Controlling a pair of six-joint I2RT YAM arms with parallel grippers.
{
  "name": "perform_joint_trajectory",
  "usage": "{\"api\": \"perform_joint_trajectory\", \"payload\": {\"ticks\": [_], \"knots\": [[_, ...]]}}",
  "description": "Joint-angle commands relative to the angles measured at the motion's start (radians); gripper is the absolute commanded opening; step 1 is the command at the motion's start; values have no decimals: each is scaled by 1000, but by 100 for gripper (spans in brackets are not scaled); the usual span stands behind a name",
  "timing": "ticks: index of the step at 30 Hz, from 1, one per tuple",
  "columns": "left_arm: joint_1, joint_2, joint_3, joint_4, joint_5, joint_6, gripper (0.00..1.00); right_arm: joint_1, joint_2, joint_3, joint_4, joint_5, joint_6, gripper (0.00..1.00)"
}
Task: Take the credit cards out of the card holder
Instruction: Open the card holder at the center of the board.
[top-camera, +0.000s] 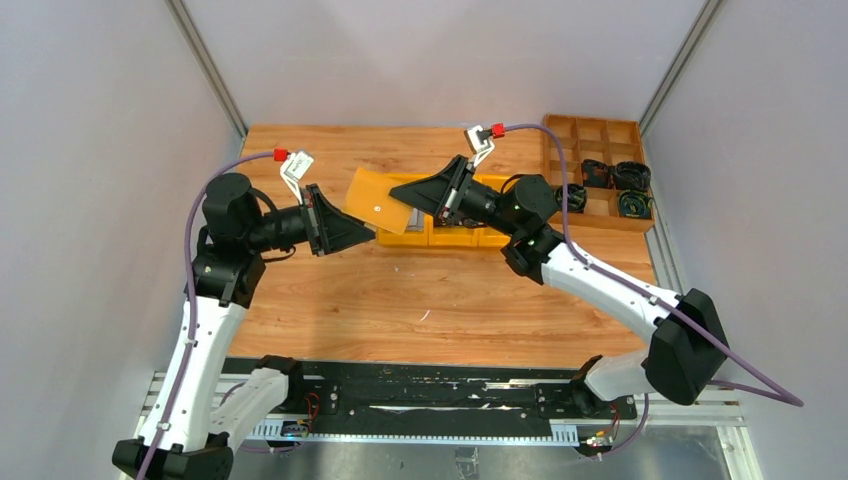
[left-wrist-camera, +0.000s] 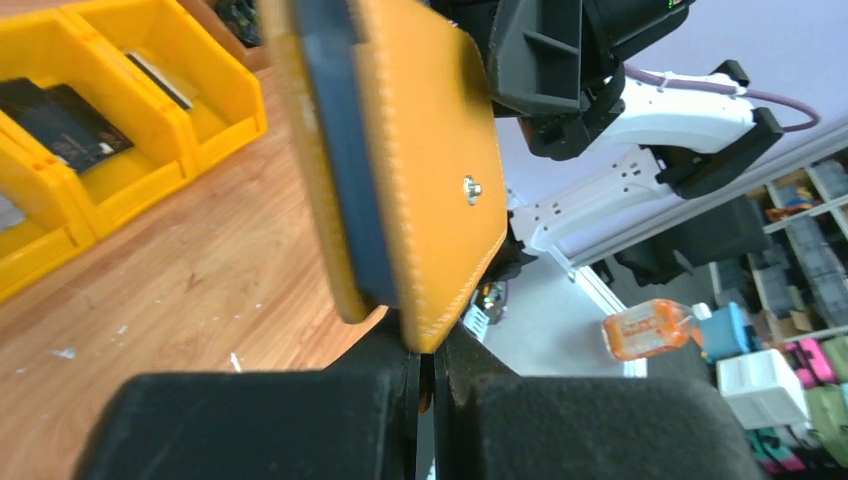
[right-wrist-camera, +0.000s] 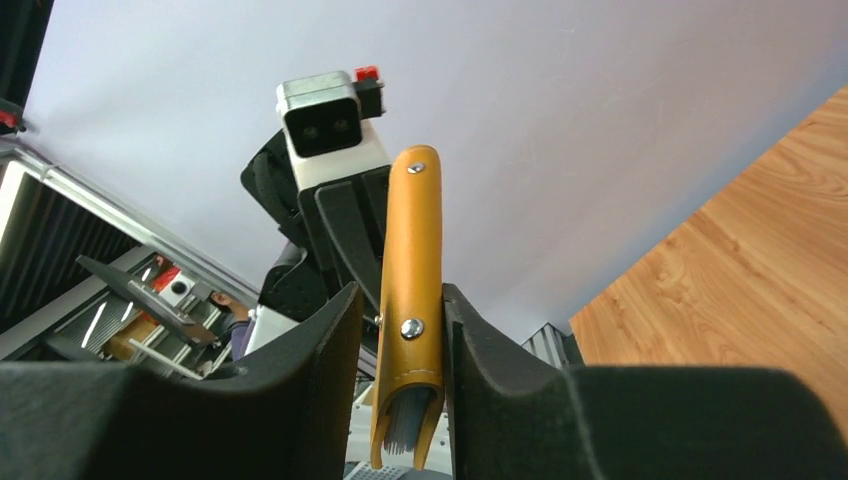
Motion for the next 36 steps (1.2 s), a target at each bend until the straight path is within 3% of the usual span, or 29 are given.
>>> {"api": "perform_joint_trajectory", "payload": {"ticks": [1, 6, 9, 11, 14, 19, 23, 28, 32, 36], "knots": [[9, -21, 69, -184, -80, 202, 0, -15, 14, -12, 8, 47, 39, 40], [9, -51, 62, -191, -120, 264, 0, -15, 76, -36, 146, 37, 155, 42], [9, -62, 76, -195, -126, 325, 0, -25, 106, -28, 127, -2, 151, 67], [9, -44, 122, -280, -155, 414, 0, -46, 94, -8, -65, -10, 40, 76], [9, -3, 182, -397, -236, 540, 0, -79, 47, 35, -343, 48, -201, 79], [6, 81, 214, -548, -505, 710, 0, -76, 1, 105, -677, 258, -510, 82], [6, 171, 257, -697, -497, 918, 0, -62, -8, 76, -628, 242, -571, 83], [-20, 253, 367, -867, -447, 1181, 0, -55, 16, 74, -557, 64, -601, 84], [-127, 305, 466, -1054, -491, 1412, 0, -56, 2, 81, -566, -11, -693, 84], [-266, 324, 504, -1166, -633, 1574, 0, -55, 1, 87, -550, -157, -822, 84]]}}
